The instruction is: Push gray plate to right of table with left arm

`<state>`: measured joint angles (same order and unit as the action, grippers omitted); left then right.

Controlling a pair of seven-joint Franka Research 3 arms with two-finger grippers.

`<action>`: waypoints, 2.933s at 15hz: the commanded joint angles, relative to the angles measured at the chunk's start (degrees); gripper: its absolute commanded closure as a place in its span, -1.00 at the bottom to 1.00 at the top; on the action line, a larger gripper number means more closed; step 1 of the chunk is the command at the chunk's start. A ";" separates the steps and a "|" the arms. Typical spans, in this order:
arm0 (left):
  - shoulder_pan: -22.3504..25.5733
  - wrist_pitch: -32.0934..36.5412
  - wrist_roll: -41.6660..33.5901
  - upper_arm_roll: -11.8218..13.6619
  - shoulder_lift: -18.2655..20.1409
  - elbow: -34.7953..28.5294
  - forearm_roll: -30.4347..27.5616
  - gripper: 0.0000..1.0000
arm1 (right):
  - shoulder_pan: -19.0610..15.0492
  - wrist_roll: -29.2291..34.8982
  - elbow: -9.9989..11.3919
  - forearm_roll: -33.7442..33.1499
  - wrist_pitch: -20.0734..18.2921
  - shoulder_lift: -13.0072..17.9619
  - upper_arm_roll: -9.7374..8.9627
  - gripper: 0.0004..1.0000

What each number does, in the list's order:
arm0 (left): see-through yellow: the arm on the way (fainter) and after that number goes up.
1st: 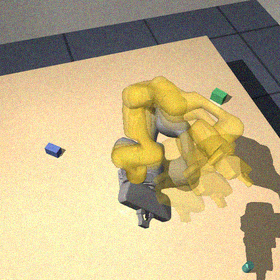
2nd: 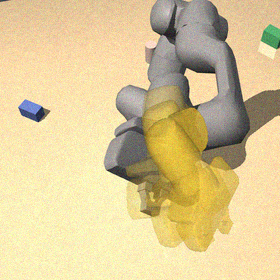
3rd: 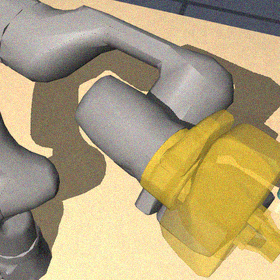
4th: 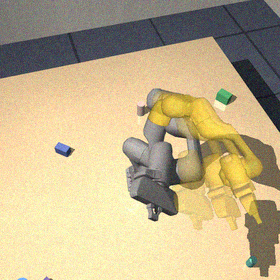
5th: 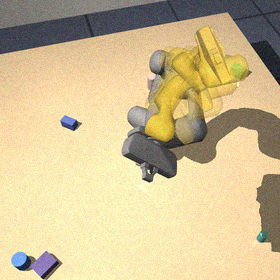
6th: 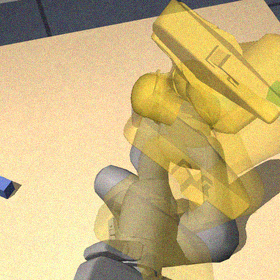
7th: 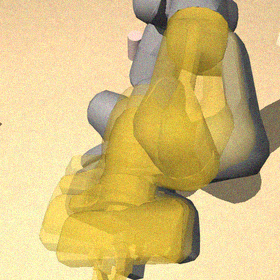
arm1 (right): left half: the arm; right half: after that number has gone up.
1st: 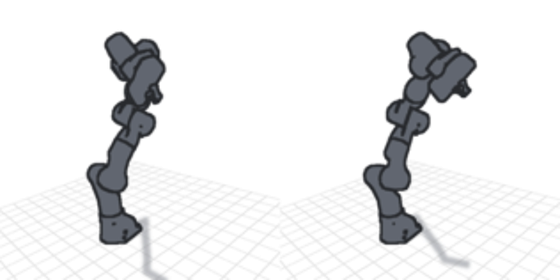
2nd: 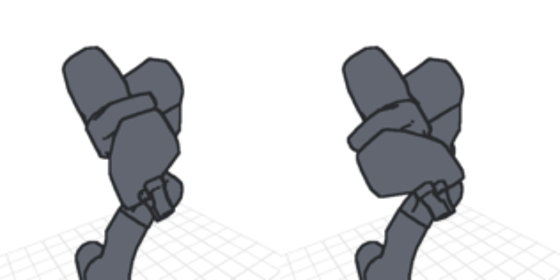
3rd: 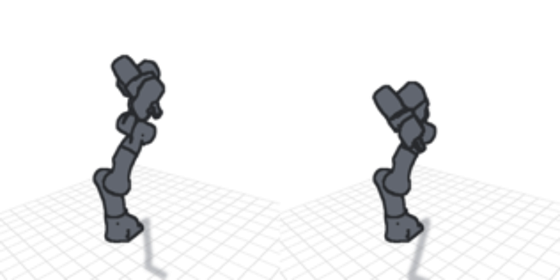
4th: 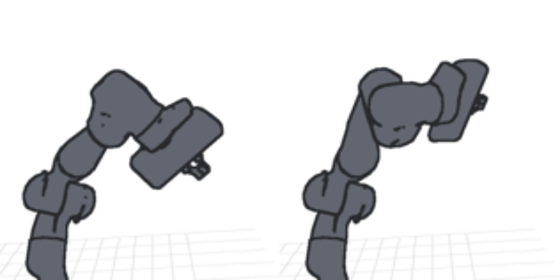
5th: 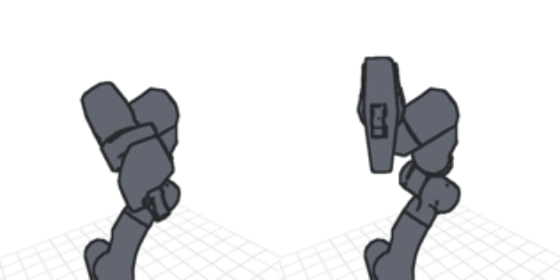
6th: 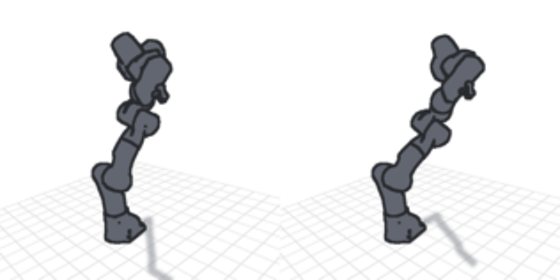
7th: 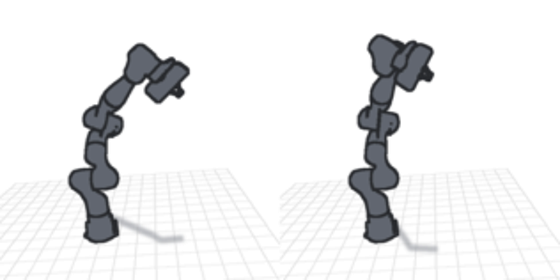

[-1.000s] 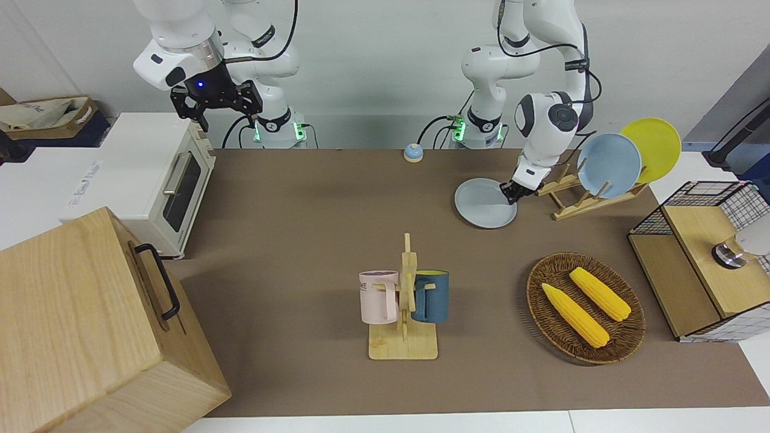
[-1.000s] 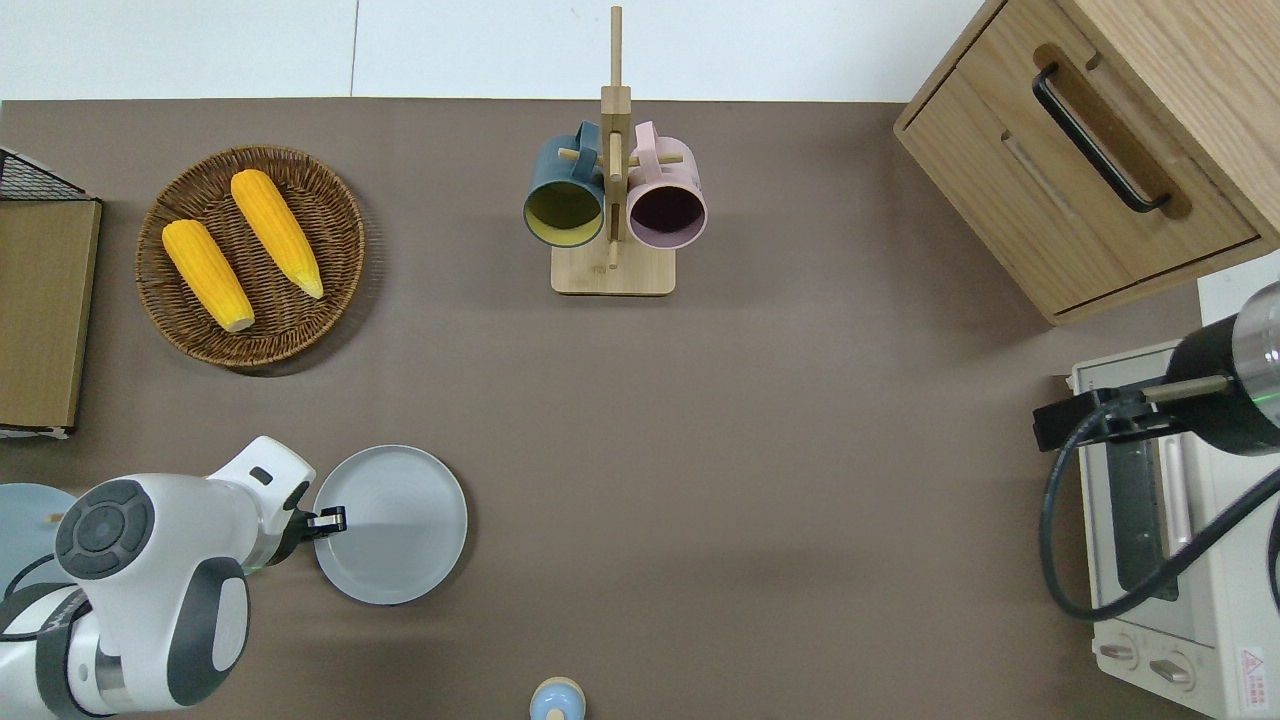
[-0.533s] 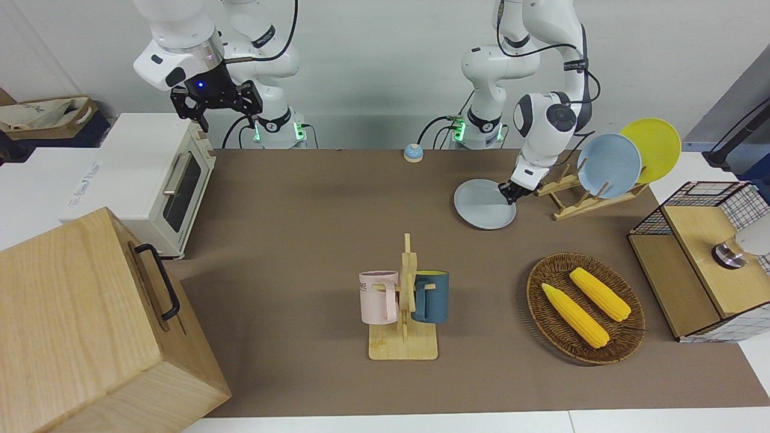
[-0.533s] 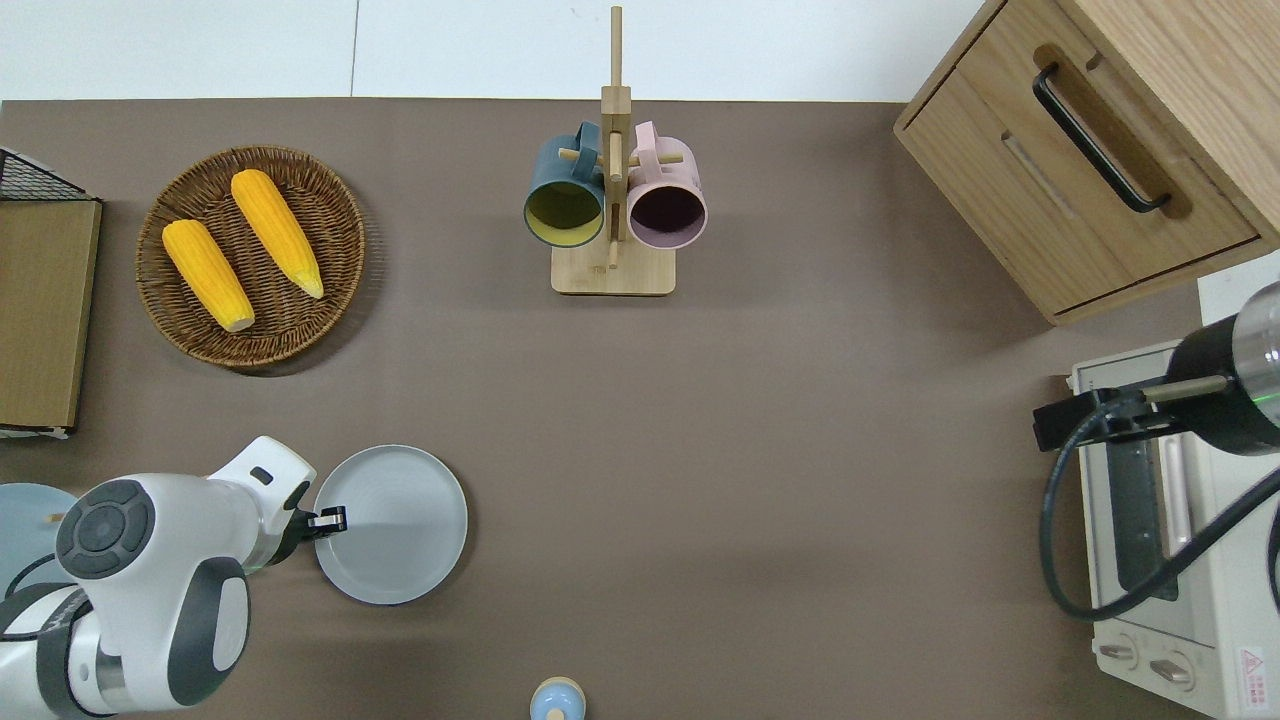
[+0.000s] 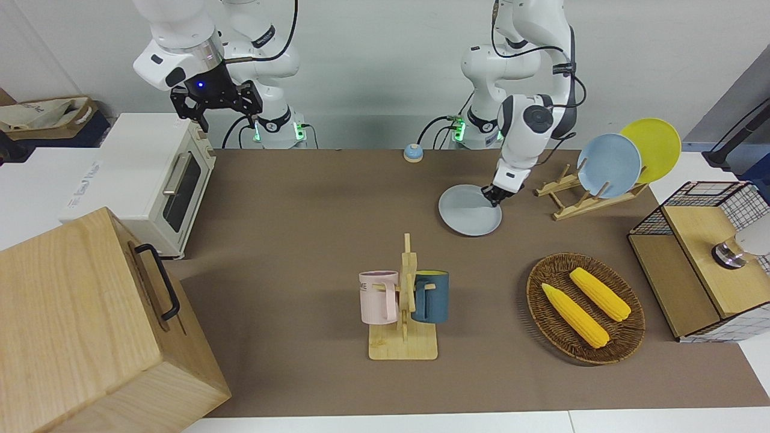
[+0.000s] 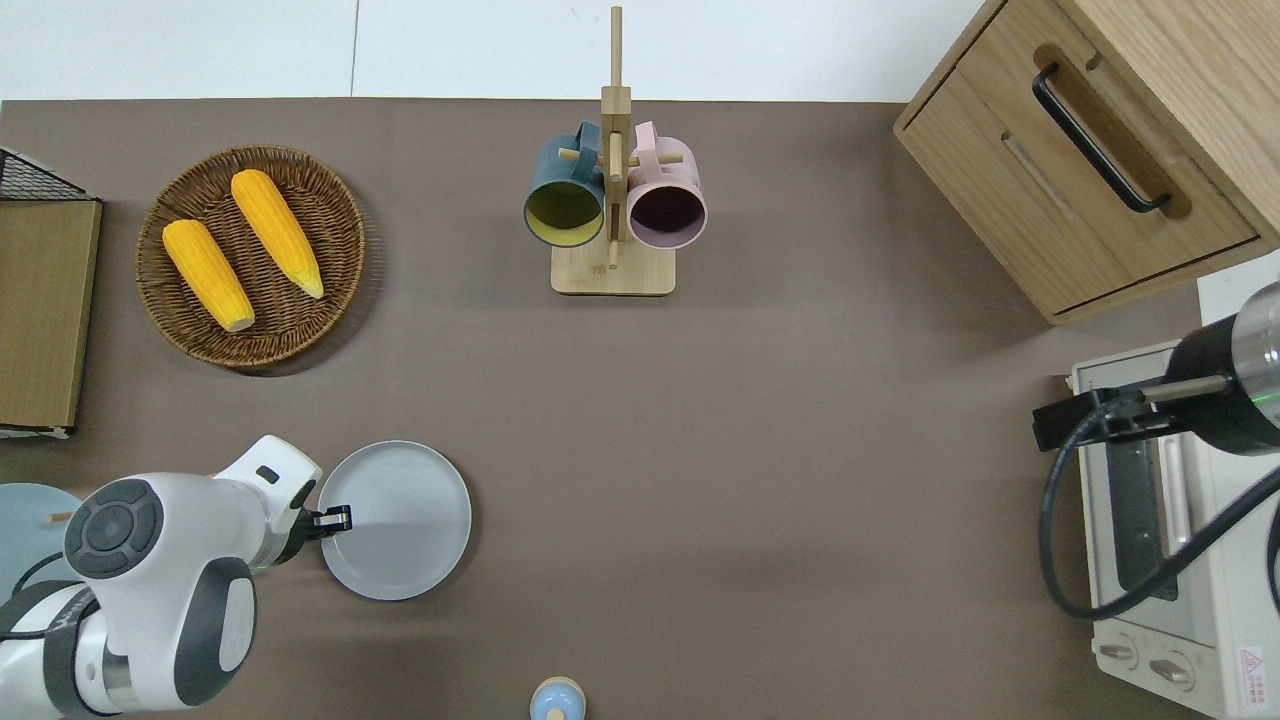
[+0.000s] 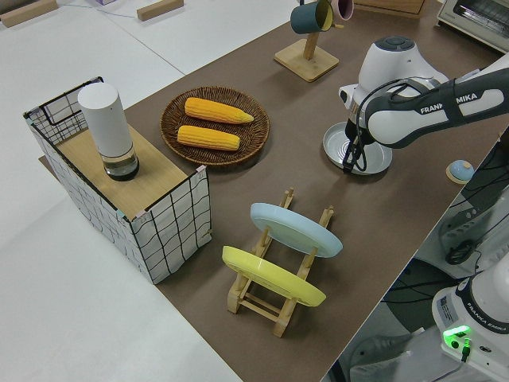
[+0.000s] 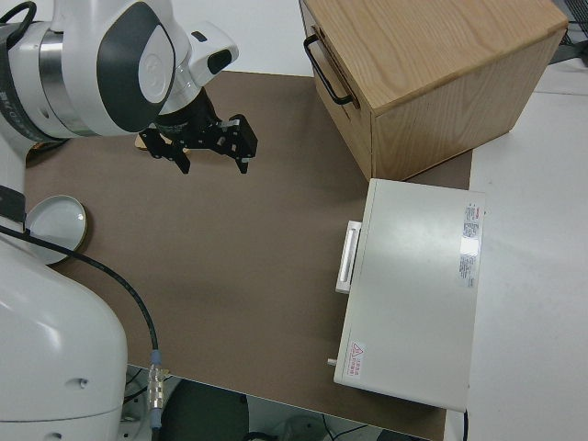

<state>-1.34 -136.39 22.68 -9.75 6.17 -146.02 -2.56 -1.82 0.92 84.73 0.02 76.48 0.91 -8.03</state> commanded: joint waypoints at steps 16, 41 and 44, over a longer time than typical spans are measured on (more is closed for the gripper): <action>-37.41 -0.81 54.65 -1.06 -22.51 27.36 0.18 1.00 | -1.08 0.75 -0.54 0.25 -0.90 0.14 -0.93 -0.97; -24.69 27.02 24.90 1.40 -7.32 31.85 5.11 -0.99 | -1.08 0.67 -0.54 0.25 -0.90 0.14 -0.93 -0.97; -16.62 34.67 13.22 1.40 -4.59 35.62 2.48 -0.99 | -1.08 0.67 -0.54 0.25 -0.90 0.14 -0.93 -0.97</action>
<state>-24.64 -108.74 46.26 -8.04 -0.91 -113.56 2.75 -1.82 0.92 84.73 0.02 76.48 0.91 -8.03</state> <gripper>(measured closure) 0.004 0.013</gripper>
